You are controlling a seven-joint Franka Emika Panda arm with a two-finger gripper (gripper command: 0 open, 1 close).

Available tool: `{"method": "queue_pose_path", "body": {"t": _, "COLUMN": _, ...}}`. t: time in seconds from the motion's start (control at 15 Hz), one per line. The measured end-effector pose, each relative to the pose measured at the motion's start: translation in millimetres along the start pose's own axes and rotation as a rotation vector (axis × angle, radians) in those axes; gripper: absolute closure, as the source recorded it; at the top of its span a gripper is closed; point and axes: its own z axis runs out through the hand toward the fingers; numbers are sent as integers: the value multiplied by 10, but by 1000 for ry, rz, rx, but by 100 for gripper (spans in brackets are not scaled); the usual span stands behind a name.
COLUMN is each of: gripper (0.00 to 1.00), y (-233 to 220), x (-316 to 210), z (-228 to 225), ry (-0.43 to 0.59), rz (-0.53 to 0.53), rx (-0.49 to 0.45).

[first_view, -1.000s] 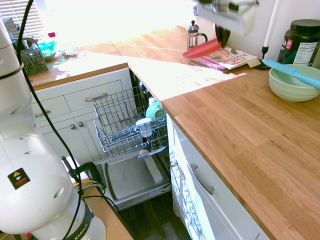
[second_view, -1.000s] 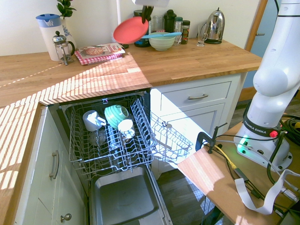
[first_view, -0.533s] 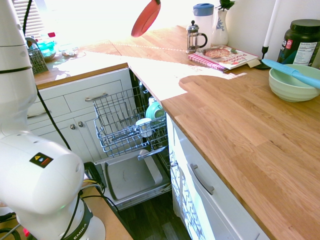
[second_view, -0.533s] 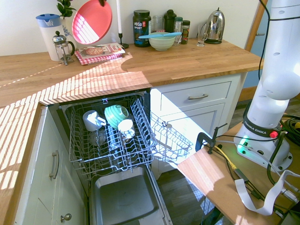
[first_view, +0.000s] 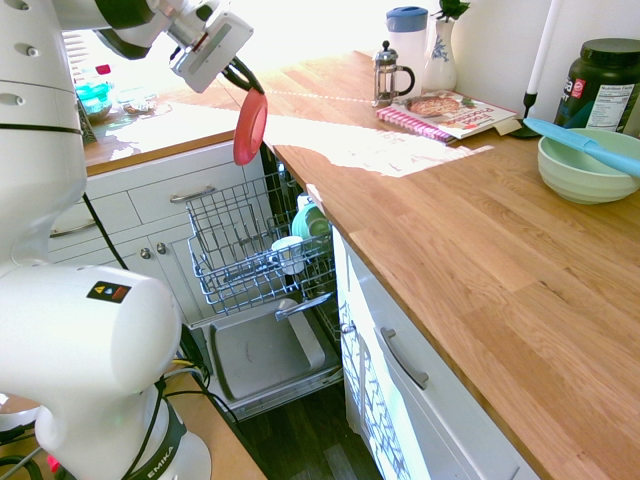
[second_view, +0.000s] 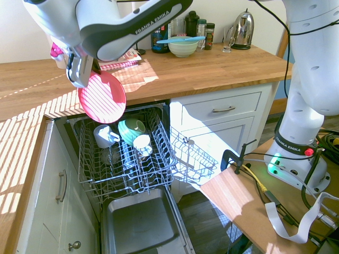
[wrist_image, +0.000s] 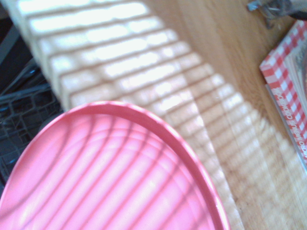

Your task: Put the plate in the dishwasher

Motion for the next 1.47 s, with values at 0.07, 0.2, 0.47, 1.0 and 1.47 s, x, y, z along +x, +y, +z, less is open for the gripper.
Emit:
{"method": "queue_pose_path", "body": {"t": 0.07, "gripper": 100, "y": -147, "x": -170, "z": 40, "ry": 16, "rz": -59, "rx": -13}}
{"method": "queue_pose_path", "body": {"t": 0.2, "gripper": 100, "y": -440, "x": -443, "z": 255, "ry": 41, "rz": -188, "rx": -45}}
{"method": "queue_pose_path", "body": {"t": 0.47, "gripper": 100, "y": -996, "x": -840, "z": 522, "ry": 85, "rz": -451, "rx": -84}}
{"method": "queue_pose_path", "body": {"t": 1.0, "gripper": 100, "y": -1656, "x": -1393, "z": 965, "ry": 9, "rz": -739, "rx": -144}}
{"method": "queue_pose_path", "body": {"t": 1.47, "gripper": 0, "y": -2204, "x": -1724, "z": 1085, "ry": -67, "rz": -747, "rx": -167}}
